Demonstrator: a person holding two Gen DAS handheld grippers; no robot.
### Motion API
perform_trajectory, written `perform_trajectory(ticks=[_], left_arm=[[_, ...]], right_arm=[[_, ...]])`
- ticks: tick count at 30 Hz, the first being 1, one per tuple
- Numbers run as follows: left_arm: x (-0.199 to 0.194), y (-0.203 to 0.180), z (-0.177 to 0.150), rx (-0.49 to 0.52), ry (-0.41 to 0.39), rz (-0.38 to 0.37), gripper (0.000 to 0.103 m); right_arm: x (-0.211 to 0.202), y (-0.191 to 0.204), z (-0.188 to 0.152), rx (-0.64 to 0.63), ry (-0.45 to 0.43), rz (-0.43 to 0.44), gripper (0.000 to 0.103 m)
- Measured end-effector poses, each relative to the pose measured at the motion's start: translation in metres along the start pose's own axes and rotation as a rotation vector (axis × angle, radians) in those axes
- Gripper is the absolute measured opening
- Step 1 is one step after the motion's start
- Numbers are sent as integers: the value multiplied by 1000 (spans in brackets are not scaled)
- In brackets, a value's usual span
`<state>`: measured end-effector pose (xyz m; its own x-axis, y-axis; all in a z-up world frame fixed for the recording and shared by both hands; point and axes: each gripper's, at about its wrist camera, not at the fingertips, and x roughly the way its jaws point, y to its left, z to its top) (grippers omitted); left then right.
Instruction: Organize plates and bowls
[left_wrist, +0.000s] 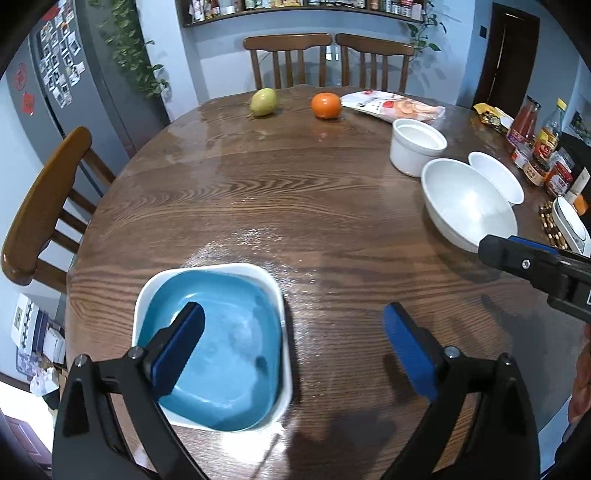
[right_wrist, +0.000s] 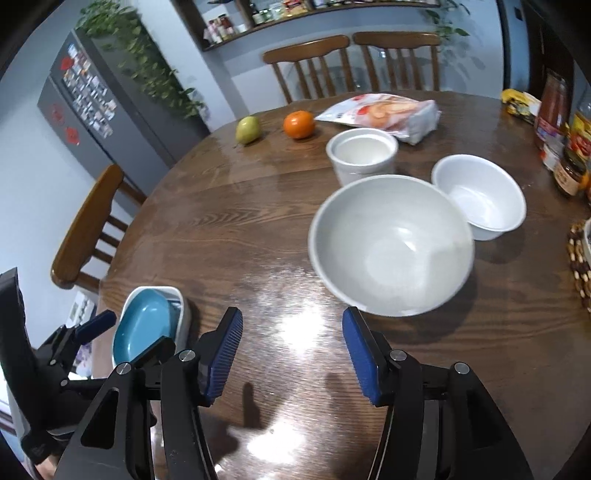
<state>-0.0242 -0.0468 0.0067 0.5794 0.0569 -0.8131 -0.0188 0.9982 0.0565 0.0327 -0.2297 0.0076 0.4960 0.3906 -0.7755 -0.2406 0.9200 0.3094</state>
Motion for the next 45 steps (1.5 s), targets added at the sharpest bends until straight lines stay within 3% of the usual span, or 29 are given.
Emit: perform_trajectory(ticks=[15,20,25,28,29,31,33,36,45], left_arm=[[14,-50,24,-6,0,-68,97],[34,-77,50,-15,-18,-112,97],[68,-102,69,-7,36,-128,94],[84,-112,75,-6,72,-129,82],[88,-113,75,-6,83,-136,73],[94,-117,76,0,96,-140,61],[98,-120,76,10,104,-138,36],[98,-118,72,15,116,-169,18],[64,-91,57,58,54,-82,16]], right_arm=[[-16,-64,7,83,-19,-68,57],[-7,-98,15,141,-7,-96,57],[14,-126,28,194,14,-89,57],[27,-133,34,194,35,-79,57],[32,-135,36,193,47,-75,57],[38,-136,37,189,60,-65,47],[43,-136,38,174,75,-52,26],[44,-129,39,137,81,-23,13],[35,-91,36,66,97,23,13]])
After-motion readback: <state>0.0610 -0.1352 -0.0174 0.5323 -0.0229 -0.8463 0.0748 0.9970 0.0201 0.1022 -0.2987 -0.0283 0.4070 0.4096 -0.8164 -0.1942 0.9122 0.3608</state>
